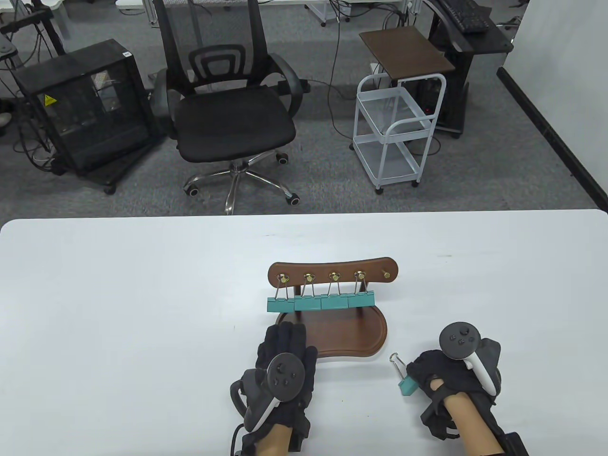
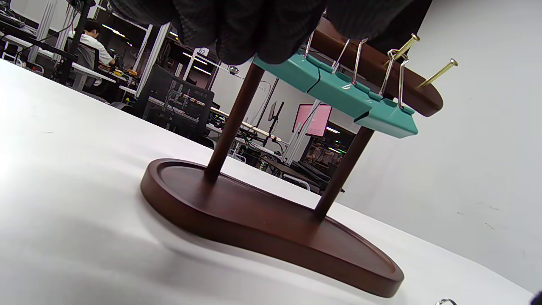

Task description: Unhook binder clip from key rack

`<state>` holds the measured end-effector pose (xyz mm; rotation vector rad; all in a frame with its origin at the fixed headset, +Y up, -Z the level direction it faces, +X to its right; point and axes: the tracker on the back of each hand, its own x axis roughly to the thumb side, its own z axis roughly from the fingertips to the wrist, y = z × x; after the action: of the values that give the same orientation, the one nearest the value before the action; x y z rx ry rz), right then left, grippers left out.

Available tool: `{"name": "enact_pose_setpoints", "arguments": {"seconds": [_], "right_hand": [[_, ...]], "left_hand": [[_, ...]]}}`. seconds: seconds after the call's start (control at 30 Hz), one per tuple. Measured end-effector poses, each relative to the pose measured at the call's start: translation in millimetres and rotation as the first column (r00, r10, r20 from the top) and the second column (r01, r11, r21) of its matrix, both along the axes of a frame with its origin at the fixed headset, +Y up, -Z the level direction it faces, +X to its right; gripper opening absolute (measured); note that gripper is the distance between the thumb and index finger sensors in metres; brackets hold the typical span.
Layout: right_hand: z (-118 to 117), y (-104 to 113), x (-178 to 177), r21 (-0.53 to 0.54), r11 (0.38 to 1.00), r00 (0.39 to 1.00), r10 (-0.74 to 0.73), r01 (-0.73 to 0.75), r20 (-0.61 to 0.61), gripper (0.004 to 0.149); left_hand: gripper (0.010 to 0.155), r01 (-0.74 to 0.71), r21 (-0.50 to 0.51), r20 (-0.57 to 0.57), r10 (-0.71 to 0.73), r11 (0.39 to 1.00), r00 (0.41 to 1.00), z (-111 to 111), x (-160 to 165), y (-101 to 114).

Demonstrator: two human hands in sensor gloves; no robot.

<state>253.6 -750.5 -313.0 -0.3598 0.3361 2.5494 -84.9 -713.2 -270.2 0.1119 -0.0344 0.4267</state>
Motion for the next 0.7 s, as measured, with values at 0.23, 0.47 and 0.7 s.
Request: {"name": "enact_pose_setpoints", "arguments": {"seconds": [0.23,0.47,0.7], "right_hand": [[-0.4,0.6,-2.7,0.028,0.994,0.994,0.104,-0.103,-0.014,0.046],[-0.5,2.1,-5.6,0.062,0.98,0.981,0.19,-0.188,-0.025,0.045],[-0.7,3.2,-6.8,0.088,0.961,0.963,0.266,-0.262,-0.034,0.044]], "left_hand": [[0.061,0.001,-0.002,0.001,-0.001,1.0,1.0,0.0,0.2,0.1],[0.061,0.005,-0.003,0.001,-0.005,1.0,1.0,0.0,0.5,0.2],[0.061,0.008,-0.003,0.002,-0.008,1.0,1.0,0.2,0.7,0.3]]}}
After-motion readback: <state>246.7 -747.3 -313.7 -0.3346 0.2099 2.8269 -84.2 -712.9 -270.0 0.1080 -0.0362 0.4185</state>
